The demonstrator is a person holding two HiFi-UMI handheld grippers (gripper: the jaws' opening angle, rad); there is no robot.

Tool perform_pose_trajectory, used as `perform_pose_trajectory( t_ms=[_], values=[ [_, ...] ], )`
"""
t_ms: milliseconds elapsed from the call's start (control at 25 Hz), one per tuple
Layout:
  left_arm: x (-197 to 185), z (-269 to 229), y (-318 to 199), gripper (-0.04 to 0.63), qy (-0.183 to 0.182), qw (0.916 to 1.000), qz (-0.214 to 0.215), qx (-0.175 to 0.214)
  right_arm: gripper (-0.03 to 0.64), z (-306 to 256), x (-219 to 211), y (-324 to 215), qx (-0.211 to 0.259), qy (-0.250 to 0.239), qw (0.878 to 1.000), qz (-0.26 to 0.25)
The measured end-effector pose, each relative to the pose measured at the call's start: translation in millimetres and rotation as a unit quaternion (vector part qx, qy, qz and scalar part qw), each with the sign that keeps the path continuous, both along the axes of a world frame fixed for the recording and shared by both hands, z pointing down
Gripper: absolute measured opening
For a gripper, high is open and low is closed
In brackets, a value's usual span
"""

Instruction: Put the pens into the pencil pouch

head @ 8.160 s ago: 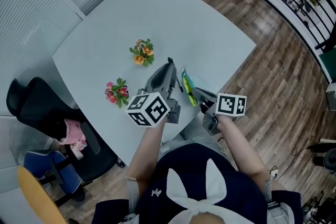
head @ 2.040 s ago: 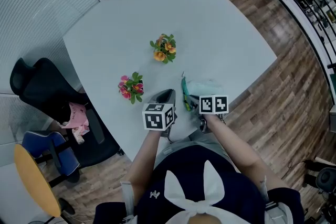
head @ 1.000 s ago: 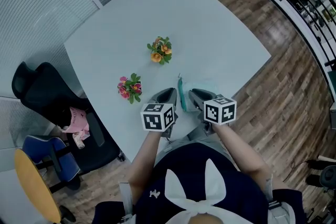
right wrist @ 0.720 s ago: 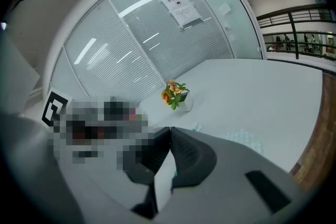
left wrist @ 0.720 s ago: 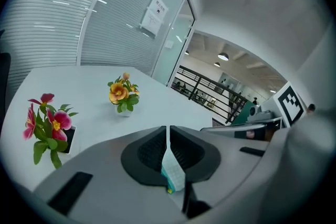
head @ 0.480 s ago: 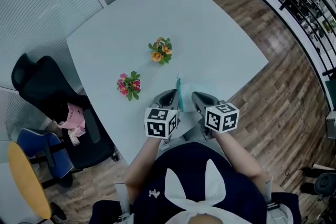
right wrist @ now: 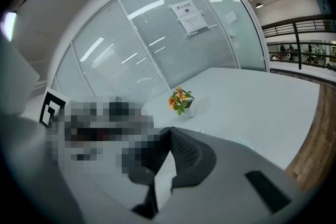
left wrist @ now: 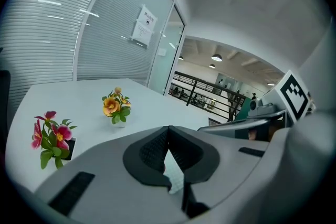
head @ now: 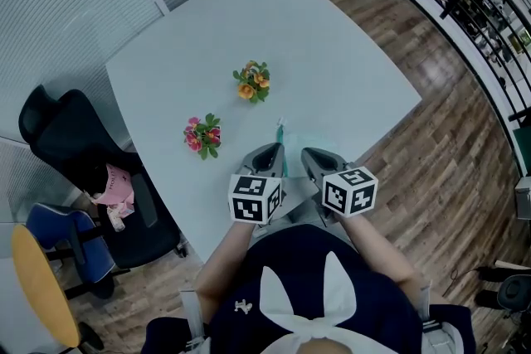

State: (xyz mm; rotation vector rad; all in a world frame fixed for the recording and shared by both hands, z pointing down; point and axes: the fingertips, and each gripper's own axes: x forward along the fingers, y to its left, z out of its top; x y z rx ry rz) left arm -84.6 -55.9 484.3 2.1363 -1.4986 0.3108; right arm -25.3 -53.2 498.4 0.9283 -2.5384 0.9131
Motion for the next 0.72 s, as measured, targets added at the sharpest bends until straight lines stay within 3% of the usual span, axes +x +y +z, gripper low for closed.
perform_pose_trajectory(
  t_ms=[720],
  values=[
    [4.4, -1.7, 3.2, 0.021, 0.004, 1.0, 0.001, -0.003, 0.003, 1.2, 5.0, 4.4, 0.001, 0.013, 1.0, 0.002]
  ],
)
